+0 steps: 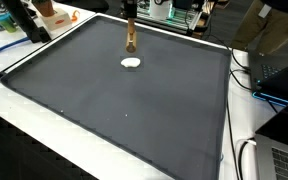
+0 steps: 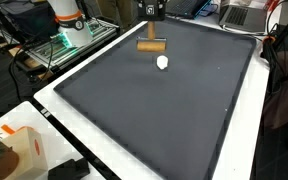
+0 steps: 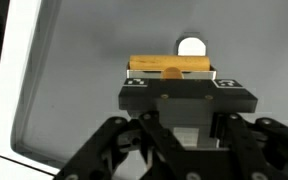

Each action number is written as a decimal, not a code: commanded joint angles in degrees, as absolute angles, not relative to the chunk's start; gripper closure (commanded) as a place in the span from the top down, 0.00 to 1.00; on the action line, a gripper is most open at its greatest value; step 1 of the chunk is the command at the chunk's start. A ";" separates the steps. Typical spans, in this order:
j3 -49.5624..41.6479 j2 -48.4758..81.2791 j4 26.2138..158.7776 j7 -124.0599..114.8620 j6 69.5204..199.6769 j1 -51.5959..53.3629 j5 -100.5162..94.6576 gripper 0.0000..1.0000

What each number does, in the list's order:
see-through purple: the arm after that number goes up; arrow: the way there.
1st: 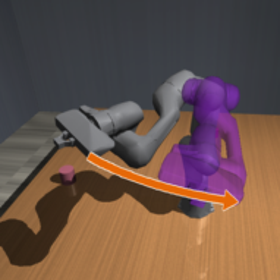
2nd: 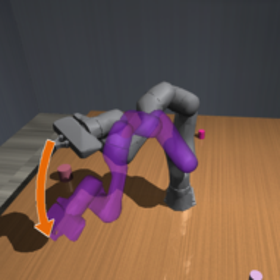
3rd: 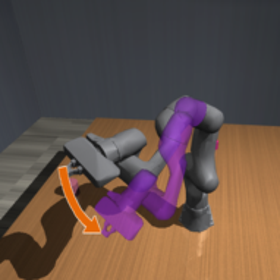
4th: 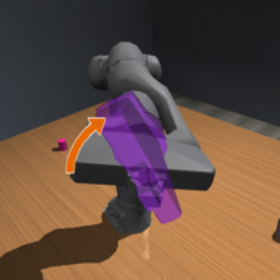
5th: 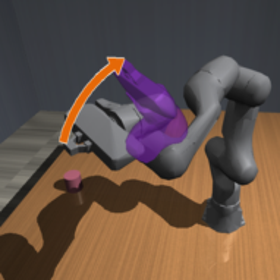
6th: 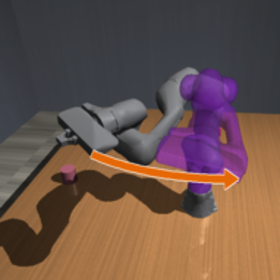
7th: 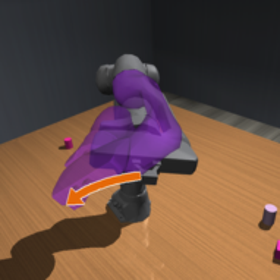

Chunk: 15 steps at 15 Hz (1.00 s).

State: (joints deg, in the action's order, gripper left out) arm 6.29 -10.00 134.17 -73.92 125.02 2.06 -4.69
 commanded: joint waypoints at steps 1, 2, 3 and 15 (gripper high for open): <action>4.57 -10.15 131.31 -65.34 119.06 2.26 1.63 0.23; 6.15 -9.88 133.11 -70.39 122.48 1.92 -1.74 0.48; 5.79 -9.89 132.47 -68.31 121.27 1.85 -0.37 0.48; 8.17 -0.31 126.80 -79.63 127.59 3.93 -5.93 0.23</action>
State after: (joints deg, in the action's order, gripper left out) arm 8.54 -3.07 129.67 -76.25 127.57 3.38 -3.68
